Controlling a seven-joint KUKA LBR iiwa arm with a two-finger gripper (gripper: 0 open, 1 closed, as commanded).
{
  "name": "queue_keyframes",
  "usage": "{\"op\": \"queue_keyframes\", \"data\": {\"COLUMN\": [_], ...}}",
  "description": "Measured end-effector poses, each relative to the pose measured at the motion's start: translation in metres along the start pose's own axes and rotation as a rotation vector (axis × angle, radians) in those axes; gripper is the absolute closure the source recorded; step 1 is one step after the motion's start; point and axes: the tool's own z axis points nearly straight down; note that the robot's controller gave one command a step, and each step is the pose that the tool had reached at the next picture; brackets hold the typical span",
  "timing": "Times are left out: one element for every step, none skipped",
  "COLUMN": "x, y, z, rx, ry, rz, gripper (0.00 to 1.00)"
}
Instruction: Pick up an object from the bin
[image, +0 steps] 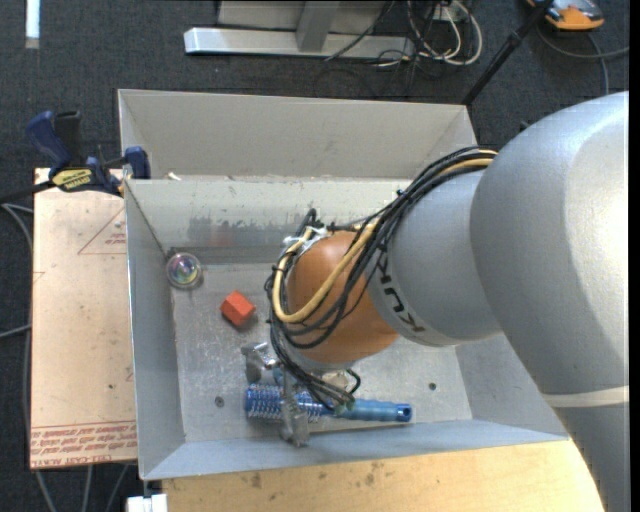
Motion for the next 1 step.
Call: {"op": "queue_keyframes", "data": {"x": [0.0038], "y": [0.0008], "z": [0.001], "rx": [-0.002], "ry": [0.014], "rz": [0.0], "gripper": [1.0]}}
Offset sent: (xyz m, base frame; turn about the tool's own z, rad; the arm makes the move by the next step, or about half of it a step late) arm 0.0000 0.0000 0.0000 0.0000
